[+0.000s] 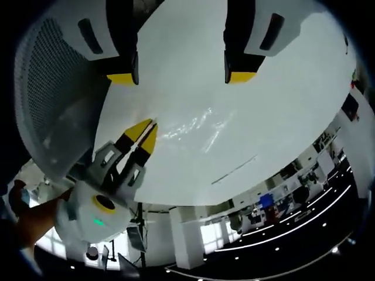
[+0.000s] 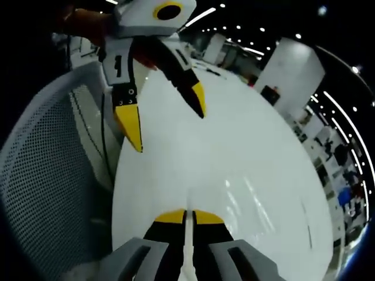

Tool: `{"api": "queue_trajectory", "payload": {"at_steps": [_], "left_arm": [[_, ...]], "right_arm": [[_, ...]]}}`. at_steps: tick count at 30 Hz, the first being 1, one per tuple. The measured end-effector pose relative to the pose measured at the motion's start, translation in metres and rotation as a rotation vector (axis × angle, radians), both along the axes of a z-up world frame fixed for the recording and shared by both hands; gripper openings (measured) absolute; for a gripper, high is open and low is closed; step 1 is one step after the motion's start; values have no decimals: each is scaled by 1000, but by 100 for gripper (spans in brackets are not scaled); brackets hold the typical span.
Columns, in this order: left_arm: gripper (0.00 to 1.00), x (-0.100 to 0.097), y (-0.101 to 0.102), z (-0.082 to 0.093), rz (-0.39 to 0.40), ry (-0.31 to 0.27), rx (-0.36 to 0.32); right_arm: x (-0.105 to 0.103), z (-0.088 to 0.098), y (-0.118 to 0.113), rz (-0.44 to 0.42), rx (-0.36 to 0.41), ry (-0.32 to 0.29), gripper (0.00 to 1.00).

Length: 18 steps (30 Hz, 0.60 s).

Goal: Open the resealable bag by pulling the two sides of the seal apart until the entire bag opening is separated and visibly accessible.

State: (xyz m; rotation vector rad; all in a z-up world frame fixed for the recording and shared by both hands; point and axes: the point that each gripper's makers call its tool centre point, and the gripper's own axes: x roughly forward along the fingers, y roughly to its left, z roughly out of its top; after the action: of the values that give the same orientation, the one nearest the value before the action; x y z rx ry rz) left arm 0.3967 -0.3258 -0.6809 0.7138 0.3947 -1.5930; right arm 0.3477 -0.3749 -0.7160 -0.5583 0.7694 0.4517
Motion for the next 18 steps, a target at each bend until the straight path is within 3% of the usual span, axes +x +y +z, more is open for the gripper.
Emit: {"api": "queue_trajectory", "payload": {"at_steps": [11,18], "left_arm": [[49,-10,-5,-11,-84,-75,29],[42,-17,-11,-10,-137,-106,22]], "right_arm": [[-3,2,11,13,17,2,0],[-4,4,16,20,25,1,0]]}}
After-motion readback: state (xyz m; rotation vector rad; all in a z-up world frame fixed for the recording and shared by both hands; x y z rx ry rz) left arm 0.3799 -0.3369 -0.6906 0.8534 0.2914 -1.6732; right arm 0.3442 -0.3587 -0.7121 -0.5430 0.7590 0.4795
